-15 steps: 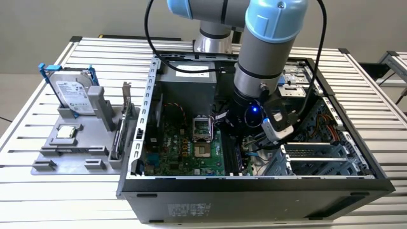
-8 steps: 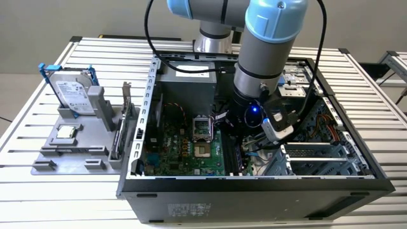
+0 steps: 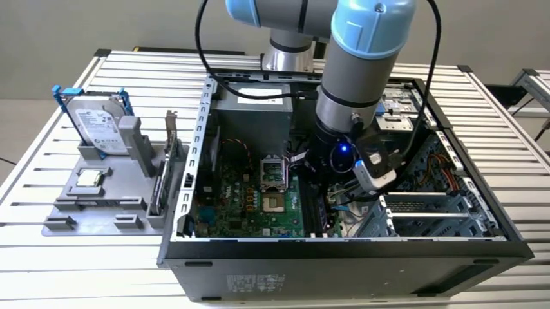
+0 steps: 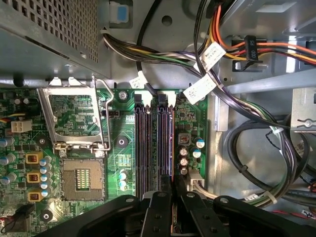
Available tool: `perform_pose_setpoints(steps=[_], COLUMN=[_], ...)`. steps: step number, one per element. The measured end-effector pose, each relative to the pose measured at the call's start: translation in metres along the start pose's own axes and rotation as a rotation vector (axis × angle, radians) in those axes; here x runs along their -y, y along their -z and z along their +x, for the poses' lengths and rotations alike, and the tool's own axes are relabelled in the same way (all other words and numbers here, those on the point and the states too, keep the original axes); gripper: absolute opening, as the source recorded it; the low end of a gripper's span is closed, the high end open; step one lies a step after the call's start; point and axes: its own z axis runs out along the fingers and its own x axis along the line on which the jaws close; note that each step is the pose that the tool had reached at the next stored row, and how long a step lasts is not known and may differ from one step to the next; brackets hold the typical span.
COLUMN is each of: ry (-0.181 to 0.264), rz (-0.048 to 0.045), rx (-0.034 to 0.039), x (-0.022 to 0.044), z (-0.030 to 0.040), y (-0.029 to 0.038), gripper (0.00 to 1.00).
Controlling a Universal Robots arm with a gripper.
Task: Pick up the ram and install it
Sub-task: 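Insert the ram into the slot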
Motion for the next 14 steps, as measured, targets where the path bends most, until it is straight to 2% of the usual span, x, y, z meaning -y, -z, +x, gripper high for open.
perform_pose_setpoints(steps=[8,14], ry=[0.000,0.000], rz=[0.0012,0.0013], rx=[-0.0002,-0.0002], x=[-0.0001,-0.0001], z=[0.0001,0.0001], y=[-0.0038,-0.0040], gripper=[0.00,0.00])
